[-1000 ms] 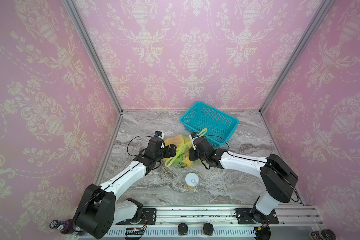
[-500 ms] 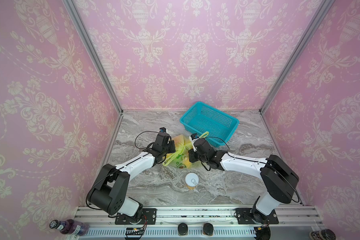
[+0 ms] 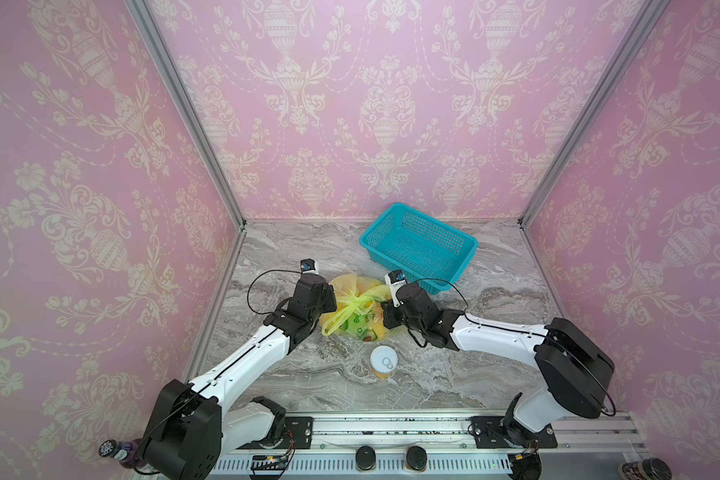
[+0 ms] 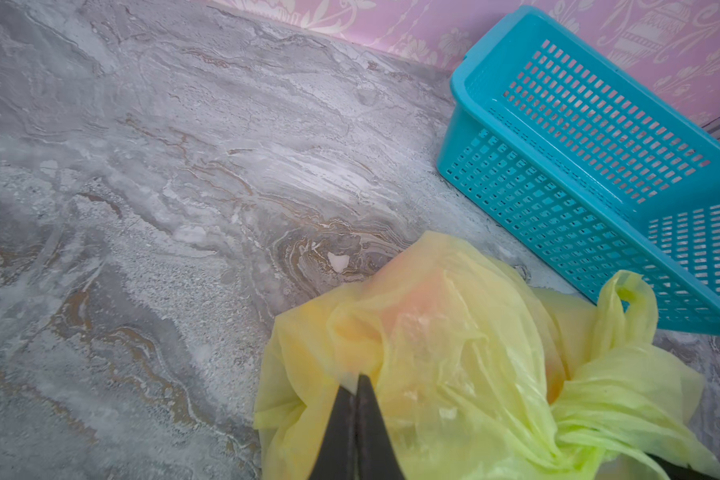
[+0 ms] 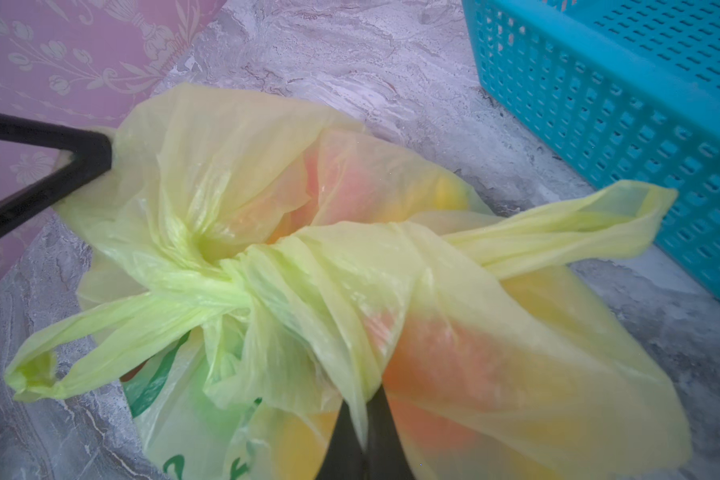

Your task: Untie the knot of the plastic bag and take out the fruit

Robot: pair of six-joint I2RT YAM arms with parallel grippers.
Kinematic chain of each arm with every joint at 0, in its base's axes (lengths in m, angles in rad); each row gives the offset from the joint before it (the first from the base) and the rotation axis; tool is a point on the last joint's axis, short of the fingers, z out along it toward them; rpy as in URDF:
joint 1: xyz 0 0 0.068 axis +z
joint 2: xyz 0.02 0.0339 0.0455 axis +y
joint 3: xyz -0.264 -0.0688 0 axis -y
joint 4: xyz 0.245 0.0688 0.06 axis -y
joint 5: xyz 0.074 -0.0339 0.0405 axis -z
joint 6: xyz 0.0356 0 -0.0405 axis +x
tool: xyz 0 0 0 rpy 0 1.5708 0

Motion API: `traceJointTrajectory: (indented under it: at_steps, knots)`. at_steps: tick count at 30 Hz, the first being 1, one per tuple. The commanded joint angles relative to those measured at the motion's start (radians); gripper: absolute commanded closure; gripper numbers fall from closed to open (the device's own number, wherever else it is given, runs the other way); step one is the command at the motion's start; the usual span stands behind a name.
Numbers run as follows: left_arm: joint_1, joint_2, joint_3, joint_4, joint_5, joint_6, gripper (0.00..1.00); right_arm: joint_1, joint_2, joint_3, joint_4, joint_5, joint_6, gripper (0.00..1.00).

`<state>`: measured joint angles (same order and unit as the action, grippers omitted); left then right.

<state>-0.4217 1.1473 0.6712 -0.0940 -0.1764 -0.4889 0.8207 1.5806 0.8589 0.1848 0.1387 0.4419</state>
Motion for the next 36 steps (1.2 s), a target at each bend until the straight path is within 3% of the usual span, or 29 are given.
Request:
traceJointTrajectory:
  at_steps: [1,7,19,29,36]
  knots:
    - [0.017,-0.091,-0.044,-0.068,-0.094,0.048,1.0,0.001,-0.04,-0.051,0.044,0.048,0.006,1.0]
    - [0.148,-0.217,-0.124,-0.07,0.053,0.043,1.0,0.001,-0.071,-0.088,0.066,0.063,0.017,1.0]
    - [0.223,-0.37,-0.195,-0.153,-0.007,0.044,1.0,-0.003,-0.142,-0.224,0.21,0.143,0.063,1.0]
    - [0.255,-0.491,-0.251,-0.177,-0.058,0.016,1.0,-0.053,-0.181,-0.373,0.376,0.172,0.203,1.0]
    - [0.262,-0.498,-0.266,-0.167,-0.055,0.004,1.0,-0.064,-0.241,-0.474,0.453,0.228,0.232,0.97]
